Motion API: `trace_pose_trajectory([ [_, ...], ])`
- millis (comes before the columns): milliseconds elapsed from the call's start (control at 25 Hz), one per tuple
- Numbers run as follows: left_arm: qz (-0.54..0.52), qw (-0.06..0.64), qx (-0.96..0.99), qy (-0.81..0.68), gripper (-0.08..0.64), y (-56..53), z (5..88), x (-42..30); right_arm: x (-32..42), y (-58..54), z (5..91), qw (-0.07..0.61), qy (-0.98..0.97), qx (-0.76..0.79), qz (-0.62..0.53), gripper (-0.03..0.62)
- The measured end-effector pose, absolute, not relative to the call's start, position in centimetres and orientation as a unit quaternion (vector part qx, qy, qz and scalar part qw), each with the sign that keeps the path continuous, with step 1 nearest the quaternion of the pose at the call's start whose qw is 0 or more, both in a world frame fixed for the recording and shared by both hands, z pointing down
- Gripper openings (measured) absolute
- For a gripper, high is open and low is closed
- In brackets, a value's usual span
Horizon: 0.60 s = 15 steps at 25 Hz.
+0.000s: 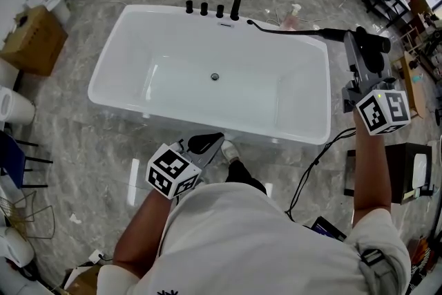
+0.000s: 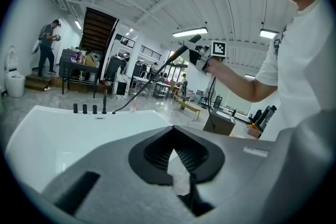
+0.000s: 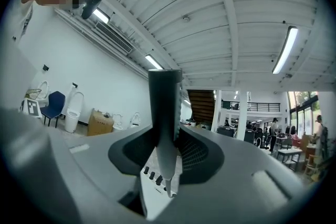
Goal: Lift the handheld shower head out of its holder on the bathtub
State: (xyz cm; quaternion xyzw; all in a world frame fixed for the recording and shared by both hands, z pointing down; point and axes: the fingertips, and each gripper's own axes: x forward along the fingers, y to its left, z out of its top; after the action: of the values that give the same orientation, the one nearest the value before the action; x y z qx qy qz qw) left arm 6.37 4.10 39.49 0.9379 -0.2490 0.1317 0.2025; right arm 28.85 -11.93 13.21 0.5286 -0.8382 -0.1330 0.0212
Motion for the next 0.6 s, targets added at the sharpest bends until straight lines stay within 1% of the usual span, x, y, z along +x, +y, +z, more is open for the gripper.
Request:
trace_pose_trajectory([
  [360,0.127,0.203,0.941,-0.241,0.008,5.5,39.5,6.0,27.9,-7.8,11.4,0.010,-0.841,0.522,-0.144,0.146],
  [600,0.124,0.205,0.939,-0.245,0.008,6.1,39.7,5.4,27.6,-6.4,12.0,0.011,-0.842,0.523,-0.136,0.146],
])
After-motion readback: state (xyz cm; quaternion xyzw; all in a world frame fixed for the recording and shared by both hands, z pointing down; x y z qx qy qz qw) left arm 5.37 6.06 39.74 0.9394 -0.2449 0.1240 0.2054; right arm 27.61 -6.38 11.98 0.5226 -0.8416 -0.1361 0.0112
